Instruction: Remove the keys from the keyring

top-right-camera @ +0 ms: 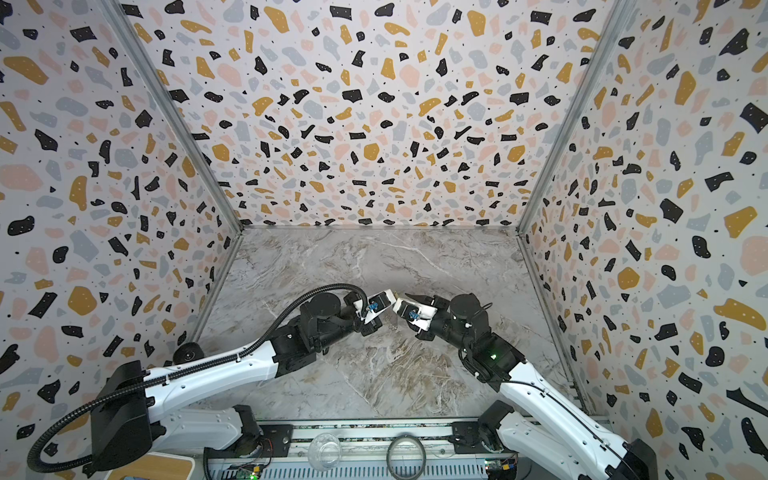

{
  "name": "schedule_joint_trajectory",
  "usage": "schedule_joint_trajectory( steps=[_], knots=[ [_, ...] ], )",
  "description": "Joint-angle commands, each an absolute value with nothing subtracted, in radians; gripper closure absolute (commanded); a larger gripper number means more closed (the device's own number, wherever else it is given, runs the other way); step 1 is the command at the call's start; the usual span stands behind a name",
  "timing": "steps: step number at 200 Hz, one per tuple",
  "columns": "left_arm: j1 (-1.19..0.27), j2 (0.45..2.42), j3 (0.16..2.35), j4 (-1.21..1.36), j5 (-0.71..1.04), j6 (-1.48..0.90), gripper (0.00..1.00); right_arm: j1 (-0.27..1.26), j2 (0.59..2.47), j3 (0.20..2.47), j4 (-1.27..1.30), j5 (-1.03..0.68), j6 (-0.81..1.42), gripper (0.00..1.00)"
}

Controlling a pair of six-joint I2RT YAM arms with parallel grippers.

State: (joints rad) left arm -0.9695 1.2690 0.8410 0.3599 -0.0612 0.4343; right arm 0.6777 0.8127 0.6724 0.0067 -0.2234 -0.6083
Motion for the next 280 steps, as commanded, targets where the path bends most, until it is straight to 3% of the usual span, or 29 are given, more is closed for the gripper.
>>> schedule_joint_trajectory(
  steps=[1, 37, 107, 165, 220, 280],
  knots=[
    [-0.964, 1.270, 0.877, 0.400, -0.060, 0.422, 1.00, 0.674, 0.795, 0.692, -0.021, -0.325, -0.571, 0.61],
    [-0.963, 1.266, 0.879, 0.393, -0.054, 0.420, 1.00, 0.672, 0.798, 0.692, 0.008, -0.303, -0.545, 0.61],
    [-0.964, 1.260, 0.873, 0.397, -0.031, 0.414, 1.00, 0.705, 0.931, 0.714, 0.072, -0.123, -0.521, 0.63],
    [-0.964, 1.264, 0.871, 0.402, -0.028, 0.408, 1.00, 0.733, 0.919, 0.675, 0.199, 0.031, -0.532, 0.67],
    [-0.963, 1.276, 0.880, 0.407, -0.014, 0.405, 1.00, 0.736, 0.907, 0.651, 0.226, -0.053, -0.557, 0.70],
    [-0.963, 1.278, 0.882, 0.405, 0.000, 0.405, 1.00, 0.738, 0.914, 0.640, 0.232, -0.066, -0.581, 0.85]
  ],
)
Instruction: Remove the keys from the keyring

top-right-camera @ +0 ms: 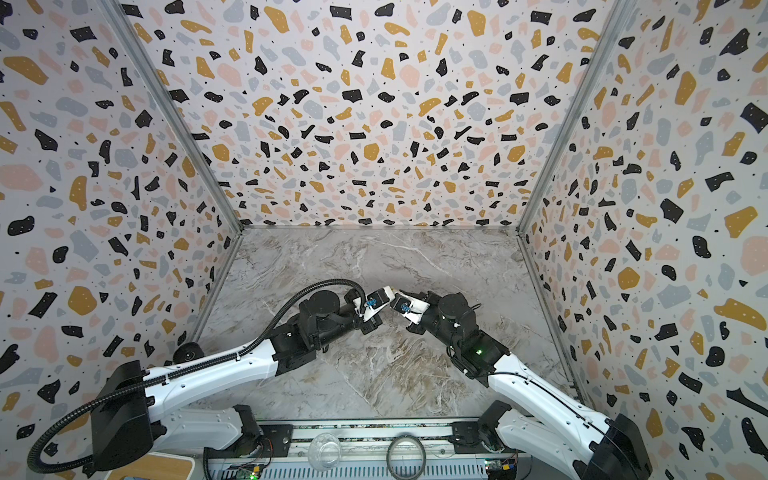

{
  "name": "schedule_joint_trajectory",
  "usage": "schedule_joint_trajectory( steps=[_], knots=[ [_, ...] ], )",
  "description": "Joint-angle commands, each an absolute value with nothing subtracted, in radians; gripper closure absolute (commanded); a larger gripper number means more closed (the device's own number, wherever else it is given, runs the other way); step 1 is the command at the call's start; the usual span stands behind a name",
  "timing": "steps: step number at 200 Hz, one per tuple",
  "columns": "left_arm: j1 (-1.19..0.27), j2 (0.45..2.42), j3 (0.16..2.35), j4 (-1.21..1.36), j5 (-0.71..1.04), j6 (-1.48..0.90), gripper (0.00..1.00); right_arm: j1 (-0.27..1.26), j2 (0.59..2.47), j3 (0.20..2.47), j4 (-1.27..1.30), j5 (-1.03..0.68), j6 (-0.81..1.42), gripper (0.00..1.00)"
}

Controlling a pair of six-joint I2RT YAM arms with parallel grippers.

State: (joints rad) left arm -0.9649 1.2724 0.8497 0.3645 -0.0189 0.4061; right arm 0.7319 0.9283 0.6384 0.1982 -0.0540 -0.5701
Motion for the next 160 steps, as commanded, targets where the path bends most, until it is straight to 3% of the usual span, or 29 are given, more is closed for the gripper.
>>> schedule_joint_trajectory(
  steps=[1, 44, 77, 88, 103, 122, 160],
  knots=[
    [-0.963, 1.278, 0.882, 0.405, 0.000, 0.405, 1.00, 0.738, 0.913, 0.640, 0.232, -0.065, -0.581, 0.86],
    [-0.962, 1.275, 0.878, 0.391, -0.011, 0.400, 1.00, 0.738, 0.892, 0.649, 0.216, -0.041, -0.621, 0.99],
    [-0.939, 1.264, 0.861, 0.389, 0.017, 0.367, 0.98, 0.738, 0.889, 0.687, 0.145, -0.010, -0.707, 1.00],
    [-0.926, 1.259, 0.856, 0.392, 0.039, 0.356, 0.93, 0.736, 0.893, 0.704, 0.120, -0.010, -0.732, 1.00],
    [-0.912, 1.252, 0.847, 0.404, 0.060, 0.334, 0.77, 0.736, 0.900, 0.729, 0.094, -0.012, -0.758, 1.00],
    [-0.898, 1.243, 0.829, 0.426, 0.069, 0.313, 0.68, 0.733, 0.916, 0.769, 0.050, -0.040, -0.781, 1.00],
    [-0.892, 1.240, 0.803, 0.455, 0.080, 0.286, 0.62, 0.732, 0.945, 0.823, -0.004, -0.055, -0.824, 1.00]
  ],
)
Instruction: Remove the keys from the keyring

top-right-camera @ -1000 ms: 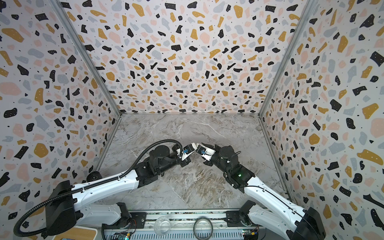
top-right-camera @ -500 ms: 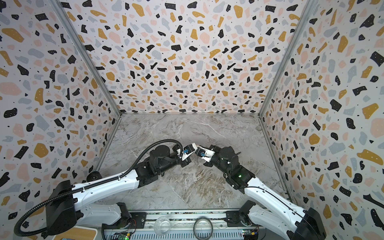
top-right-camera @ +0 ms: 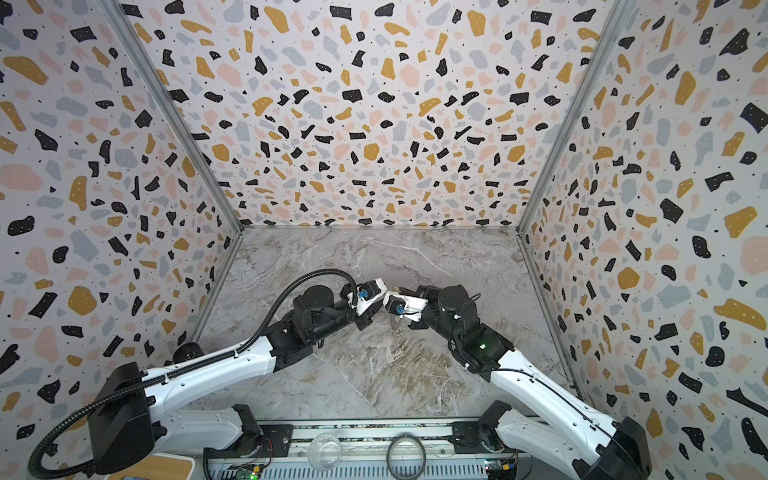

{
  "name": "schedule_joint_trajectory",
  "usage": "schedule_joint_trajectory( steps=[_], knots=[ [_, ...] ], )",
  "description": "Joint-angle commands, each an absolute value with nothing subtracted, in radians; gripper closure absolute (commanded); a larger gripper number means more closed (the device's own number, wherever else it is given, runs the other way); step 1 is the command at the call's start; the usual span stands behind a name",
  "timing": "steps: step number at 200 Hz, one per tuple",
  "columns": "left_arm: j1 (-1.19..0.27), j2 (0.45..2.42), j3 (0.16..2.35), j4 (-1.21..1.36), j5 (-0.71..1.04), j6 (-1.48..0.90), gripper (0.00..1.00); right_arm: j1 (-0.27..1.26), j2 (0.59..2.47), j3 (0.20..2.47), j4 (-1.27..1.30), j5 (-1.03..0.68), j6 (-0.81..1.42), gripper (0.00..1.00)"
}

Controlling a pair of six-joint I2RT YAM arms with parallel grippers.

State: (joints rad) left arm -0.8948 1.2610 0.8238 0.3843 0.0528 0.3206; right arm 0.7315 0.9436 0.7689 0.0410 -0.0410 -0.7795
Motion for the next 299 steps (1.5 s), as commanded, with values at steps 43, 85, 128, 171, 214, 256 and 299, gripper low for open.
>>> schedule_joint_trajectory(
  steps=[43, 85, 128, 171, 214, 256, 299],
  knots=[
    [-0.891, 1.226, 0.779, 0.483, 0.070, 0.270, 0.59, 0.723, 0.963, 0.856, -0.048, -0.063, -0.873, 1.00],
    [-0.891, 1.195, 0.752, 0.509, 0.040, 0.270, 0.57, 0.712, 1.007, 0.934, -0.148, -0.093, -0.861, 1.00],
    [-0.897, 1.184, 0.749, 0.517, 0.025, 0.267, 0.56, 0.712, 1.049, 1.005, -0.245, -0.107, -0.817, 1.00],
    [-0.905, 1.196, 0.753, 0.533, 0.024, 0.264, 0.61, 0.712, 1.068, 1.046, -0.286, -0.122, -0.777, 1.00],
    [-0.919, 1.221, 0.741, 0.567, 0.013, 0.255, 0.63, 0.712, 1.087, 1.076, -0.314, -0.124, -0.755, 1.00],
    [-0.918, 1.216, 0.722, 0.593, 0.015, 0.231, 0.63, 0.712, 1.094, 1.091, -0.325, -0.118, -0.740, 1.00],
    [-0.929, 1.225, 0.693, 0.656, 0.001, 0.187, 0.62, 0.712, 1.100, 1.104, -0.331, -0.118, -0.722, 1.00]
  ],
)
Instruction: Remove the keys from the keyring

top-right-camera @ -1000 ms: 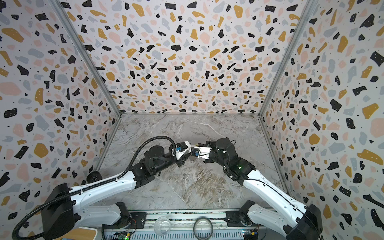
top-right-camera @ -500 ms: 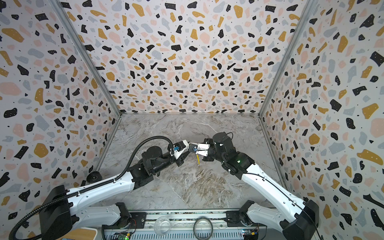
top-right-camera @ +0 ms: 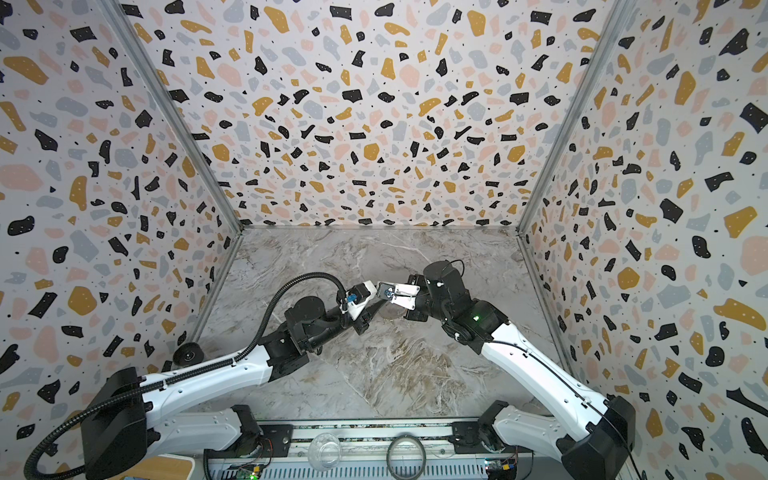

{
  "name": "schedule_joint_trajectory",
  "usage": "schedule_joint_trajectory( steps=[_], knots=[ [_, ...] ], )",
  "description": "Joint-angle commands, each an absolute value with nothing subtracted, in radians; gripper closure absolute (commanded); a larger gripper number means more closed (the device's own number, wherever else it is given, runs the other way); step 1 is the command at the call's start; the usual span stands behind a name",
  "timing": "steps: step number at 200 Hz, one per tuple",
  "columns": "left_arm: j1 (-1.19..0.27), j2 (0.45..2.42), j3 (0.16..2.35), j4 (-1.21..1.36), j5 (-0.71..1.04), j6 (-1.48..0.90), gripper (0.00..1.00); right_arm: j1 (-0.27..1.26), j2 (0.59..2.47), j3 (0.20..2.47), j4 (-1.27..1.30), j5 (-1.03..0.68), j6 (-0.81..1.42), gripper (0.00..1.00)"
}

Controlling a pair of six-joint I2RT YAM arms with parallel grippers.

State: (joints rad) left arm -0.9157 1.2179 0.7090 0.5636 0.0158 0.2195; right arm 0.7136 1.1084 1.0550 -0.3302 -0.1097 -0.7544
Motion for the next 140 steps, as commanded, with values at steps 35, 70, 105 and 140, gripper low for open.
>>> schedule_joint_trajectory(
  steps=[35, 70, 105, 140],
  knots=[
    [-0.958, 1.233, 0.678, 0.693, -0.061, 0.180, 0.62, 0.712, 1.116, 1.118, -0.347, -0.113, -0.707, 1.00],
    [-0.975, 1.249, 0.676, 0.714, -0.117, 0.170, 0.62, 0.712, 1.116, 1.124, -0.350, -0.114, -0.695, 1.00],
    [-0.992, 1.268, 0.677, 0.725, -0.154, 0.174, 0.63, 0.713, 1.118, 1.131, -0.351, -0.119, -0.687, 1.00],
    [-1.001, 1.287, 0.686, 0.722, -0.174, 0.180, 0.67, 0.713, 1.117, 1.142, -0.355, -0.124, -0.676, 1.00]
  ],
)
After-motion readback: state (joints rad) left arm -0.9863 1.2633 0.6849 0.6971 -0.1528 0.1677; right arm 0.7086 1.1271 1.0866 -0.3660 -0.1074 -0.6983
